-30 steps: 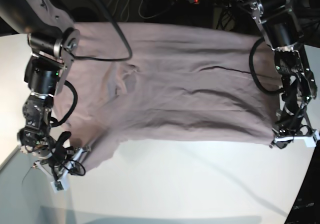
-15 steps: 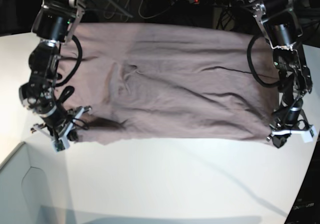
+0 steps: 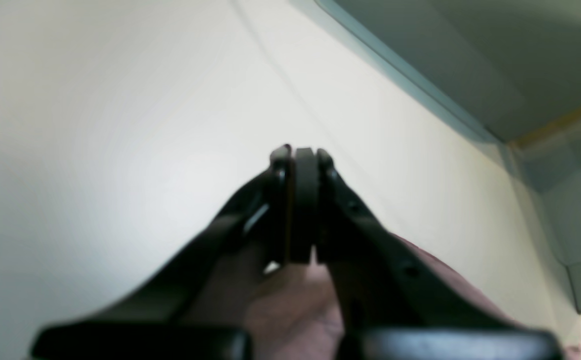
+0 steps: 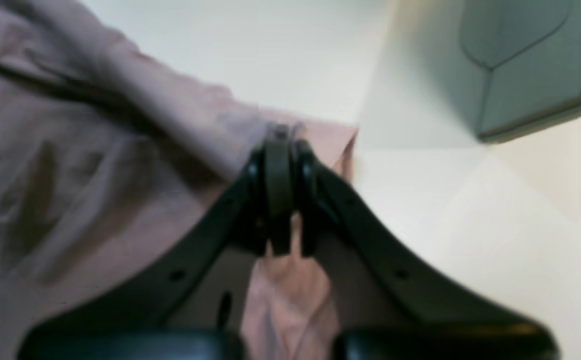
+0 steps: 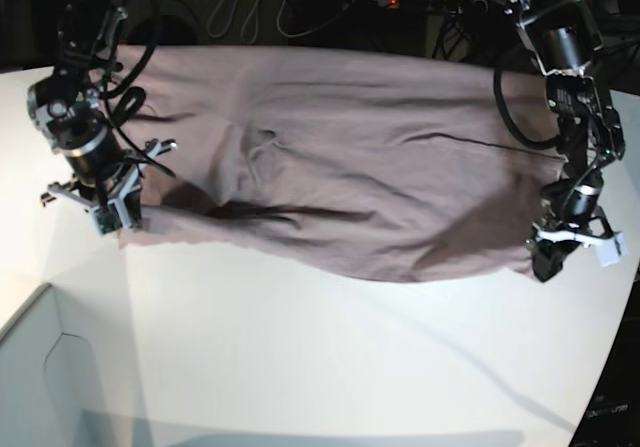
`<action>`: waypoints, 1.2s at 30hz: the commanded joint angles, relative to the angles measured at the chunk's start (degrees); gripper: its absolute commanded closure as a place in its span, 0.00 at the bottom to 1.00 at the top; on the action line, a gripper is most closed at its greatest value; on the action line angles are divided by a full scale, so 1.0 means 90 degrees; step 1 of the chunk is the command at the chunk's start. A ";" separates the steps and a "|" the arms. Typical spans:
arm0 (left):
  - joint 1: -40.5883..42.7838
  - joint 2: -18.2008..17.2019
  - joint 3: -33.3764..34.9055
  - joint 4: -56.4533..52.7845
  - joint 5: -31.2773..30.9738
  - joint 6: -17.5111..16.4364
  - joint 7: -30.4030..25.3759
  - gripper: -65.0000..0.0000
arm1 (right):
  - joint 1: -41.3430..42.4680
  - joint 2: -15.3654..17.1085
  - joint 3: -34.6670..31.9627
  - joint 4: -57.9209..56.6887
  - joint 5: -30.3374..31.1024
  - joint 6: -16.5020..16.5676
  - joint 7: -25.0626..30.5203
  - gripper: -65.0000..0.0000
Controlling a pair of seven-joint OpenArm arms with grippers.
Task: Layout the t-shirt on the table in an organized manner, then fold the t-shirt properly
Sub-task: 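Lift the folded edge with both grippers and fold it toward the collar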
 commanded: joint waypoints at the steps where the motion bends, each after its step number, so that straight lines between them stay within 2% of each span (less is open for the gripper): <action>1: -0.0121 -0.0086 -0.0113 0.0095 -0.0116 -0.0143 -0.0186 1.00 | -0.0120 -0.0058 -0.0002 0.0280 0.0085 -0.0003 0.0154 1.00; 7: -0.0111 -0.0086 -0.0318 0.0085 -0.0116 -0.0241 -0.0186 1.00 | -0.0891 -0.0410 -0.0002 0.0719 0.0085 -0.0003 0.0174 1.00; 11: -0.0111 -0.0086 -0.0582 0.0085 -0.0116 -0.0466 -0.0167 1.00 | -0.1214 -0.0410 -0.0002 0.0719 0.0085 -0.0003 0.0174 1.00; 14: -0.0004 -0.0086 -0.0592 0.0085 -0.0116 -0.0466 -0.0167 1.00 | -0.1360 -0.0400 0.0007 0.0739 0.0085 -0.0003 0.0174 1.00; 21: 0.0260 -0.0076 -0.0602 0.0095 -0.0126 -0.0837 -0.0177 1.00 | -0.1497 -0.0400 0.0496 0.0719 0.0085 -0.0003 0.0184 1.00; 30: 0.0514 -0.0125 -0.0602 0.0261 -0.0126 -0.0842 -0.0177 1.00 | -0.2190 -0.0527 0.0300 0.1051 0.0085 -0.0003 0.0203 1.00; 36: 0.0582 -0.0144 -0.0895 0.0349 -0.0126 -0.0842 -0.0157 1.00 | -0.2689 -0.0781 0.0173 0.1218 0.0085 -0.0003 0.0868 1.00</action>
